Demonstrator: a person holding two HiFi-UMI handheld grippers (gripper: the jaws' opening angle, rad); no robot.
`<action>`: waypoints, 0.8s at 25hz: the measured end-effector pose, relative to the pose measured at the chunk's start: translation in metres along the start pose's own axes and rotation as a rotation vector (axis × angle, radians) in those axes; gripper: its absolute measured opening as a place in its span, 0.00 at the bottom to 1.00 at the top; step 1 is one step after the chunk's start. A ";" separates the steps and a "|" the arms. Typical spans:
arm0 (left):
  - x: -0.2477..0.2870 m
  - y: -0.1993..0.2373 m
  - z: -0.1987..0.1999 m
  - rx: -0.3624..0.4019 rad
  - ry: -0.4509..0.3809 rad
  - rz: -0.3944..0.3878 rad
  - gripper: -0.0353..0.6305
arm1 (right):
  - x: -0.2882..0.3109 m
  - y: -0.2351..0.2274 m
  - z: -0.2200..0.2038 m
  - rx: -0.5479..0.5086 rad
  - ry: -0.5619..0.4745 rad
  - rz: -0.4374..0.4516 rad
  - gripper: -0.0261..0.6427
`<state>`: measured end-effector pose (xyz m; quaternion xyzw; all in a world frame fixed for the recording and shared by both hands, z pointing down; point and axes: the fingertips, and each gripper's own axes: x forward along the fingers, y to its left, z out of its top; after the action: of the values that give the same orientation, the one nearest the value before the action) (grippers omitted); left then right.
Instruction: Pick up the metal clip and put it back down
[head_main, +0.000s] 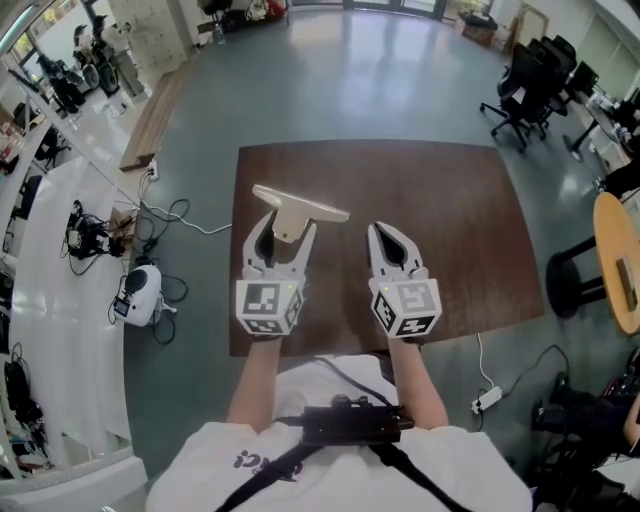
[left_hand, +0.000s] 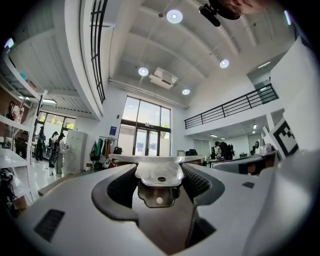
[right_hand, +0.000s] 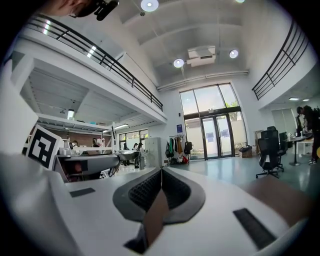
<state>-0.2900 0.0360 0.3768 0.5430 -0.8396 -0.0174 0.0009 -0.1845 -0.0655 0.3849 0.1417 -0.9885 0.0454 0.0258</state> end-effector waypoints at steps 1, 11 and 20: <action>-0.001 -0.002 0.001 0.005 -0.001 -0.002 0.50 | -0.003 -0.001 0.001 -0.002 -0.002 -0.003 0.05; 0.001 -0.006 0.001 -0.014 -0.004 -0.035 0.50 | -0.002 0.001 0.002 -0.019 0.013 -0.017 0.05; 0.040 -0.067 -0.012 -0.027 0.043 -0.218 0.50 | -0.048 -0.053 -0.010 -0.005 0.037 -0.193 0.05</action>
<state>-0.2449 -0.0280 0.3861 0.6314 -0.7749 -0.0172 0.0246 -0.1229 -0.1016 0.3962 0.2353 -0.9698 0.0431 0.0485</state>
